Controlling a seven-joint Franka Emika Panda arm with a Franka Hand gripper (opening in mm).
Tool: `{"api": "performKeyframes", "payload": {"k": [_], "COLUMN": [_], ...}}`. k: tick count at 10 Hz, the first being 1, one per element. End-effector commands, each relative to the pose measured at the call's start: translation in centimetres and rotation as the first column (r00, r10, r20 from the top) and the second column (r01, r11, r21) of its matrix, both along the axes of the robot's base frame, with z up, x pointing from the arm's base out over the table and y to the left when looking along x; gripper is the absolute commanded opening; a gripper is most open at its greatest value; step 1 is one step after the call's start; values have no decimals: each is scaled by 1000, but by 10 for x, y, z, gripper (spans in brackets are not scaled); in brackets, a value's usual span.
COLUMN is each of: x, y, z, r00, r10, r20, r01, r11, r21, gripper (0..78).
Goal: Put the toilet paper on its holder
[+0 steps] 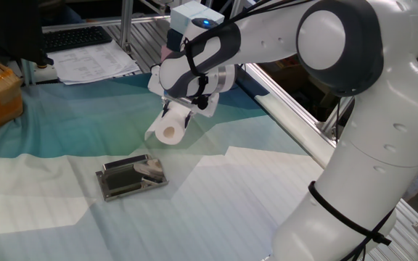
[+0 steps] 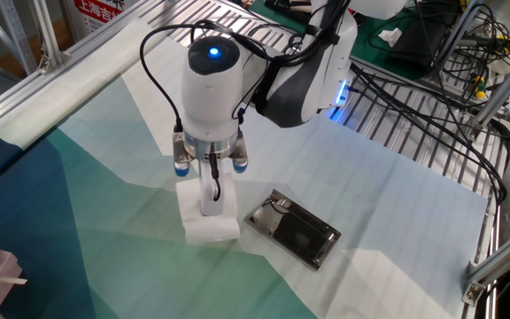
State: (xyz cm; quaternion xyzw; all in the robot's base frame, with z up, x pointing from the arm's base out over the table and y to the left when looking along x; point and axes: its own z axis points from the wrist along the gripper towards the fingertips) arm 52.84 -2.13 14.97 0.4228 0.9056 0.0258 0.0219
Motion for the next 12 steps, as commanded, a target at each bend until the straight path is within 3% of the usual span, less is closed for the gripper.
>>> {"api": "performKeyframes", "payload": {"k": [1,6,10,12], "x": [1,1,0,-10], "y": [0,0,0,2], "z": [1,1,1,-5], "r00": [999,997,992,992], "r10": [-42,-75,-123,-123], "r20": [-2,1,-4,3], "r01": [42,75,123,123], "r11": [999,997,992,992], "r21": [-9,-17,-2,-14], "gripper": [13,13,13,13]}}
